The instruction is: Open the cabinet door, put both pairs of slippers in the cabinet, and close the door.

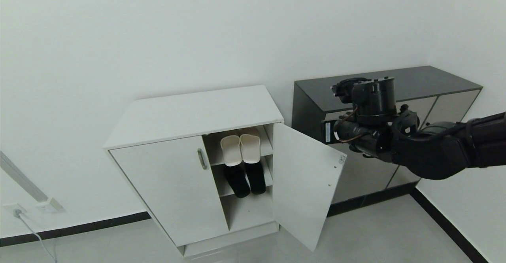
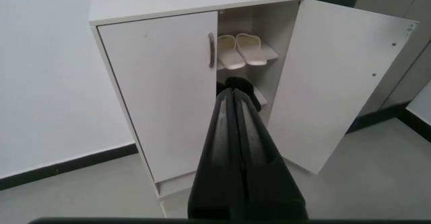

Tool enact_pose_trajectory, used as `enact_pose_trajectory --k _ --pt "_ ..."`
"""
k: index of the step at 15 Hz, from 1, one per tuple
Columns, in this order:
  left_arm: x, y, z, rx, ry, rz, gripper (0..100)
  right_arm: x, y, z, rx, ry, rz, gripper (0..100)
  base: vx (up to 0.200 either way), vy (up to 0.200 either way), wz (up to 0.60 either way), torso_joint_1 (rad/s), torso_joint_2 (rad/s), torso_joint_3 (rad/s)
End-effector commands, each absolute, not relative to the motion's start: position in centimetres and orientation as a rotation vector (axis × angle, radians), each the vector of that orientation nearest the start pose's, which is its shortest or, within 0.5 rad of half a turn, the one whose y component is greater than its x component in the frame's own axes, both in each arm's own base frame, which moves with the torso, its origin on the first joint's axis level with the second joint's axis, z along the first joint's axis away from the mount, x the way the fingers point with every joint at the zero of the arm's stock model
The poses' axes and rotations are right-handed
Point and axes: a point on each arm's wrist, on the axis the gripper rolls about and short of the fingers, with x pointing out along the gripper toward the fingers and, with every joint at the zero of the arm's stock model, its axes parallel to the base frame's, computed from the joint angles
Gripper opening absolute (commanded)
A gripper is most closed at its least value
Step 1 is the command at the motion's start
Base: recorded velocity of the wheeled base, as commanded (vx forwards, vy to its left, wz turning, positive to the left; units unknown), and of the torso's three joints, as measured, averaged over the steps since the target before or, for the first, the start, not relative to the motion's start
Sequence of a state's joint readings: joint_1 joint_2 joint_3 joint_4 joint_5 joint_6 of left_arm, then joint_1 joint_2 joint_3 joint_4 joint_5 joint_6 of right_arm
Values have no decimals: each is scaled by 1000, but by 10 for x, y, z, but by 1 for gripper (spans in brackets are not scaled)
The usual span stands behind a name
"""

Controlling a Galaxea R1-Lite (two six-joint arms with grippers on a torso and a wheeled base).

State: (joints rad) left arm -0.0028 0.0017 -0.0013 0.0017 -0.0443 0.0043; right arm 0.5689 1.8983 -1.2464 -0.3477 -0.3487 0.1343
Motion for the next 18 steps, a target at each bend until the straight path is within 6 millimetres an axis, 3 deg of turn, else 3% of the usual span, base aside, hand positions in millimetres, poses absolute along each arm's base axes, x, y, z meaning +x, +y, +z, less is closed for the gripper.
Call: enact_pose_trajectory --k 1,3,10,18 --pt "-23 -1 76 5 1 -48 0 354 184 202 41 319 141 0 0 0 0 0 0 0" --pt "-23 -1 76 5 1 -48 0 363 179 197 68 346 154 0 0 0 0 0 0 0" --pt "-23 -1 76 5 1 -48 0 405 155 150 71 424 93 0 0 0 0 0 0 0" --pt "-23 -1 76 3 1 -48 0 417 150 124 64 460 74 0 0 0 0 0 0 0"
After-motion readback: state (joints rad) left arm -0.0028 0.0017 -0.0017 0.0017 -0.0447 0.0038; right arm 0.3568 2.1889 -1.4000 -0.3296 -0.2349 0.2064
